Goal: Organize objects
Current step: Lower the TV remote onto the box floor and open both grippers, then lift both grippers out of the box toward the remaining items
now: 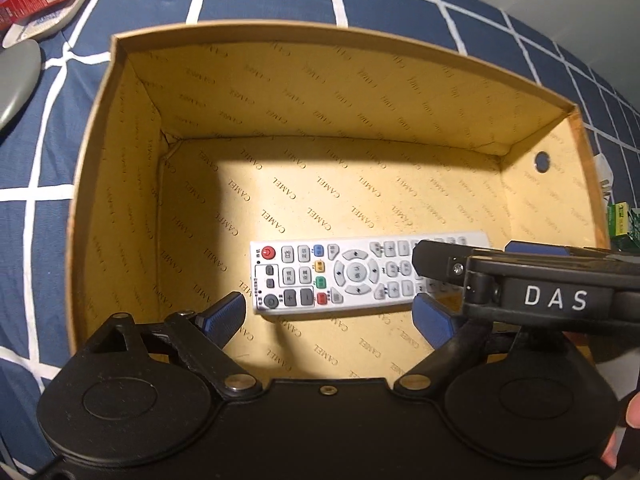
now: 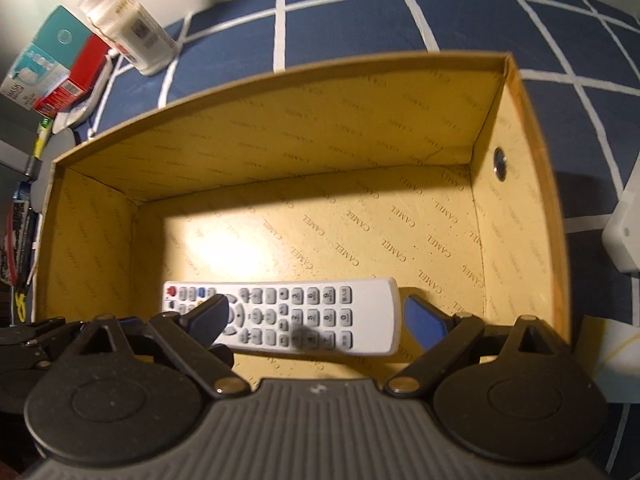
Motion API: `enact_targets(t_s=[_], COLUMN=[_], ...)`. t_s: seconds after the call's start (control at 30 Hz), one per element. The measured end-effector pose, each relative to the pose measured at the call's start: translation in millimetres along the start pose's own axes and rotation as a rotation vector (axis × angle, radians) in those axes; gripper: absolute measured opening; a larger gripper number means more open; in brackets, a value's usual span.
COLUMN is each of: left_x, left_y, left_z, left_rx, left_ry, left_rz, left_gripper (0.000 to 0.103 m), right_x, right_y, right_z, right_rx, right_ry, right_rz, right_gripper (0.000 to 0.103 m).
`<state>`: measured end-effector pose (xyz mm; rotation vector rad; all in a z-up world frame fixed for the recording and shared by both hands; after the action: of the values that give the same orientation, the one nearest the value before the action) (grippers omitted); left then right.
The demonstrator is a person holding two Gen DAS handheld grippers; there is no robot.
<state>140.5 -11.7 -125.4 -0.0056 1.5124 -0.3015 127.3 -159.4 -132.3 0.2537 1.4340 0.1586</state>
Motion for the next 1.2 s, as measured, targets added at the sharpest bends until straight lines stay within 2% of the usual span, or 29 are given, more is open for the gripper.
enact_targets(t_s=[0.1,0.5,0.57,0.73,1.2], left_x=[-10.5,-49.8,-56.6,-71.7,-90.0], left_y=[-4.4,-30.1,-33.4,-46.8,-94.1], left_z=[-6.3,-38.7,-45.8,-62.9,-102.6], left_rx=[0.002,0.039,0.042,0.066,0.169], left_ry=[-0.022,-0.109,-0.123,-0.156,-0.198], left_rz=[0.002,0.022,0.023,0.023,0.016], left_gripper=[0.097,0.101,0.103,0.103,0.103], right_x=[-12.9,-64.0,-72.1,-94.5,-142.7], right_y=[2.6,-2.8,-4.8,-11.7,-48.8], right_z=[-4.9,-36.5,-43.9,-63.2,-115.2], right_rx=[-0.005,0.003,0.009,0.027,0.116], right_ry=[-0.028,-0.125,-0.141,-0.182,-0.276], right_rz=[0.001,-0.002,-0.003,-0.004,-0.023], right_gripper=[0.094,0.097,0.1,0.103,0.103])
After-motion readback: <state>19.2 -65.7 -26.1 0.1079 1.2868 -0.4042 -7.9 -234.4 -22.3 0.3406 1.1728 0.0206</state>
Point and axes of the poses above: each gripper's, at about its wrist camera, not at the fingertips, and x roughly the way its jaws point, y to its left, z to its top, the point moved 1 cm from there along x, roughly the way its jaws point, and after that the axes turned 6 degrees about y, right-handed, at the moved point
